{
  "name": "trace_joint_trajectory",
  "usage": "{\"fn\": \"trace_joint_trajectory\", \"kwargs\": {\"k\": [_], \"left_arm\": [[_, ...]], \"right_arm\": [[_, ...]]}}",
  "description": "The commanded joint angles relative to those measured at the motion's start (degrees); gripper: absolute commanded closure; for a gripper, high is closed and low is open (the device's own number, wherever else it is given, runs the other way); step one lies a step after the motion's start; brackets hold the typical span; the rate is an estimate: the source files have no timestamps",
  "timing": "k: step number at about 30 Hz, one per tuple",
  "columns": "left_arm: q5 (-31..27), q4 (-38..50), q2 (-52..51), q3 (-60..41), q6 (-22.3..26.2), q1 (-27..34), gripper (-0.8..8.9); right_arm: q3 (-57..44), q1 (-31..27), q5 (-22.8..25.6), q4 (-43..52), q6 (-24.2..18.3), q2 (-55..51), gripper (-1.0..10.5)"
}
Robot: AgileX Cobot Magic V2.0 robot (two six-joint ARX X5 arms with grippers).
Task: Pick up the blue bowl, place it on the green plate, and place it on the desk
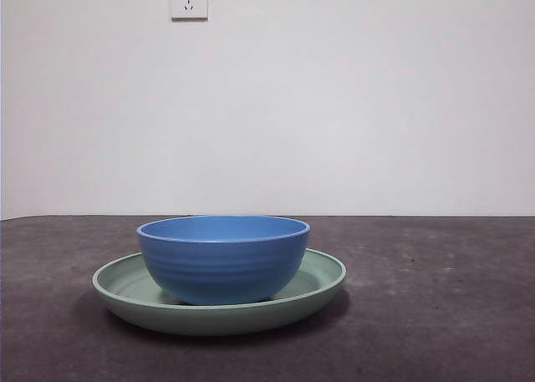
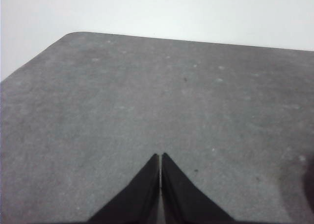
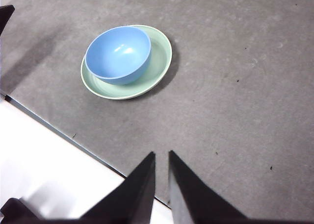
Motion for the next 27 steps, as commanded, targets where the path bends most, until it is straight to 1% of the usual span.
{"fn": "trace_joint_trajectory", "kwargs": {"k": [1,23,27], "left_arm": [[0.2,-0.4,-0.2,-1.2,-0.7,0.1,8.06],[0.2,-0.3,-0.2,-1.2,-0.7,0.1,8.06],[0.2,-0.3,-0.2,-1.2,-0.7,0.1,8.06]], "right_arm": [[0.9,0.3,0.0,0.6,-0.1,0.0,9.1],[0.9,0.3,0.0,0.6,-0.1,0.0,9.1],[-0.5,-1.0,0.2,2.4,-1.7,-0.6,9.1]]}}
